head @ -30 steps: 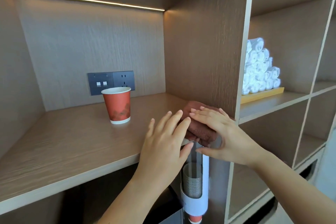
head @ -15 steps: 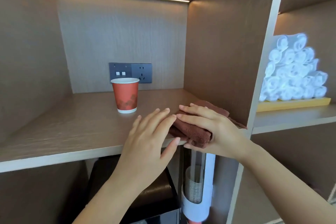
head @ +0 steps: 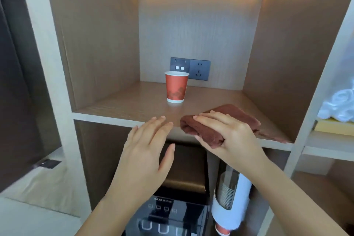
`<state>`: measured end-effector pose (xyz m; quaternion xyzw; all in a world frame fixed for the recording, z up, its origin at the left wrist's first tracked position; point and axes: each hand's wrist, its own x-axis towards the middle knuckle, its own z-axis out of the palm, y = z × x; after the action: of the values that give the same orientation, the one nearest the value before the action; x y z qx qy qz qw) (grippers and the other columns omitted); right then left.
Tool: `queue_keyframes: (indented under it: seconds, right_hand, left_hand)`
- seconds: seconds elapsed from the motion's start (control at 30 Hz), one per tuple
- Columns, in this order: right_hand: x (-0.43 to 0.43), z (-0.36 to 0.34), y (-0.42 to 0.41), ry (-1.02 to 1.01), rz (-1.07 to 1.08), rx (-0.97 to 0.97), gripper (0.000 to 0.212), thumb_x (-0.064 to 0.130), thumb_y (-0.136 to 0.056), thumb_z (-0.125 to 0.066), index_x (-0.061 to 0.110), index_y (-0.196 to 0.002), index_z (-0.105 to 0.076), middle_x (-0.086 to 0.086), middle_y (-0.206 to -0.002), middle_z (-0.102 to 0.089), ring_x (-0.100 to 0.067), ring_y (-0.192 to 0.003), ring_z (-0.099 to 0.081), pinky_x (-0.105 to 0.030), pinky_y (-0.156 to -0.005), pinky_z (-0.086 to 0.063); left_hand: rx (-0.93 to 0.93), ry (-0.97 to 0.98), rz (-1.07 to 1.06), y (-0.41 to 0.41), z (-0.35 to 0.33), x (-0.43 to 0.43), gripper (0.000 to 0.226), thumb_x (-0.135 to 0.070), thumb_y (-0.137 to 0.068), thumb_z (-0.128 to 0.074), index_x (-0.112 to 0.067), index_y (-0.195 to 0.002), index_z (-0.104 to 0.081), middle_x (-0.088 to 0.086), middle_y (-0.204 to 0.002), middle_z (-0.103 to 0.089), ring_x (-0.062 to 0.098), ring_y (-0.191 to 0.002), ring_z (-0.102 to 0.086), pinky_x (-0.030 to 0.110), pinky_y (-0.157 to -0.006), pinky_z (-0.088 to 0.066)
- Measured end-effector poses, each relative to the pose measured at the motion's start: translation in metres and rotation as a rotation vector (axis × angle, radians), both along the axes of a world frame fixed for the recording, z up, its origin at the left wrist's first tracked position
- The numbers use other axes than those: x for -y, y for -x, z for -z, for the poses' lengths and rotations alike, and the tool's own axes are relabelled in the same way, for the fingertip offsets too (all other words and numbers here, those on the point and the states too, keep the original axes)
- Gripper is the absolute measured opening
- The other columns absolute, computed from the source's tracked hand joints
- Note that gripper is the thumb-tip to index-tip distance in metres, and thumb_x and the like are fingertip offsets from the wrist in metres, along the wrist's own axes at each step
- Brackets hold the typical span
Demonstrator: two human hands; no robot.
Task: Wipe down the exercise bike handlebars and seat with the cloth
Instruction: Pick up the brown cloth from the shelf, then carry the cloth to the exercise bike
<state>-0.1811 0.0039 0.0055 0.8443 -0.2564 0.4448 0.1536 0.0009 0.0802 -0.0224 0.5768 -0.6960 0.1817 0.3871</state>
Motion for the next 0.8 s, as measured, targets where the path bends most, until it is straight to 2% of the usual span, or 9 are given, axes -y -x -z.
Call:
queue_keyframes:
  seconds: [0.1,0.2,0.27,0.37,0.43,0.5,0.6,0.7,0.8]
  right_hand:
    - [-0.008,0.002,-0.015,0.036,-0.028,0.043,0.030,0.030,-0.074,-0.068,0.014,-0.099,-0.071,-0.001,-0.095,-0.072,-0.020,-0.087,-0.069,-0.036,-0.073,-0.057]
    - [-0.019,0.005,-0.033,0.053,-0.086,0.098,0.030,0.032,-0.076,-0.066,0.013,-0.098,-0.071,0.000,-0.093,-0.073,-0.019,-0.086,-0.069,-0.029,-0.076,-0.052]
    - [-0.029,0.004,-0.046,0.020,-0.171,0.126,0.033,0.036,-0.079,-0.063,0.013,-0.101,-0.071,0.000,-0.094,-0.073,-0.017,-0.086,-0.069,-0.025,-0.079,-0.049]
    - [-0.046,0.006,-0.070,-0.045,-0.345,0.146,0.034,0.036,-0.081,-0.060,0.015,-0.106,-0.069,0.004,-0.096,-0.071,-0.012,-0.087,-0.067,-0.022,-0.080,-0.051]
    - [-0.063,0.012,-0.091,-0.161,-0.523,0.188,0.034,0.035,-0.081,-0.062,0.016,-0.108,-0.068,0.010,-0.097,-0.069,-0.005,-0.087,-0.065,-0.017,-0.081,-0.050]
    - [-0.083,0.022,-0.117,-0.384,-0.705,0.250,0.031,0.034,-0.080,-0.067,0.019,-0.108,-0.067,0.017,-0.097,-0.067,0.001,-0.089,-0.064,-0.012,-0.081,-0.047]
    - [-0.128,0.042,-0.163,-0.667,-0.925,0.270,0.024,0.023,-0.078,-0.068,0.037,-0.097,-0.066,0.029,-0.090,-0.068,0.007,-0.087,-0.064,-0.007,-0.078,-0.044]
    - [-0.185,0.062,-0.209,-0.786,-1.076,0.223,0.031,0.021,-0.078,-0.069,0.049,-0.092,-0.066,0.029,-0.090,-0.068,0.007,-0.088,-0.064,-0.005,-0.078,-0.042]
    - [-0.246,0.077,-0.251,-0.880,-1.194,0.164,0.031,0.018,-0.079,-0.068,0.044,-0.096,-0.068,0.026,-0.097,-0.069,0.003,-0.095,-0.063,-0.005,-0.081,-0.042]
  left_hand:
    - [-0.012,0.007,-0.086,-0.013,0.002,-0.021,0.039,-0.024,-0.082,-0.053,-0.010,-0.117,-0.060,0.007,-0.124,-0.059,0.024,-0.116,-0.053,0.045,-0.100,-0.028]
    - [-0.020,0.014,-0.145,-0.025,0.001,-0.044,0.042,-0.031,-0.085,-0.041,-0.011,-0.117,-0.060,0.006,-0.124,-0.058,0.023,-0.116,-0.053,0.048,-0.101,-0.034]
    - [-0.001,0.025,-0.189,-0.034,-0.001,-0.059,0.044,-0.031,-0.084,-0.040,-0.011,-0.117,-0.060,0.006,-0.123,-0.059,0.024,-0.115,-0.054,0.051,-0.098,-0.040]
    - [0.022,0.056,-0.259,-0.050,-0.002,-0.086,0.040,-0.027,-0.084,-0.046,-0.009,-0.116,-0.060,0.008,-0.122,-0.059,0.026,-0.114,-0.055,0.049,-0.097,-0.037]
    - [0.030,0.069,-0.318,-0.063,-0.001,-0.111,0.040,-0.027,-0.084,-0.043,-0.008,-0.115,-0.060,0.008,-0.121,-0.060,0.025,-0.113,-0.055,0.048,-0.096,-0.036]
    - [0.036,0.070,-0.385,-0.077,0.000,-0.141,0.041,-0.028,-0.085,-0.041,-0.008,-0.115,-0.061,0.007,-0.121,-0.060,0.025,-0.114,-0.055,0.048,-0.097,-0.036]
    - [0.018,0.049,-0.481,-0.100,0.005,-0.195,0.042,-0.027,-0.085,-0.041,-0.007,-0.116,-0.060,0.009,-0.123,-0.059,0.027,-0.116,-0.053,0.056,-0.094,-0.042]
    - [0.012,0.023,-0.599,-0.123,0.012,-0.258,0.041,-0.025,-0.085,-0.042,-0.006,-0.116,-0.060,0.008,-0.123,-0.058,0.028,-0.115,-0.054,0.056,-0.092,-0.043]
    - [-0.014,-0.012,-0.741,-0.143,0.023,-0.331,0.041,-0.026,-0.086,-0.040,-0.007,-0.117,-0.060,0.008,-0.123,-0.059,0.029,-0.112,-0.055,0.052,-0.092,-0.043]
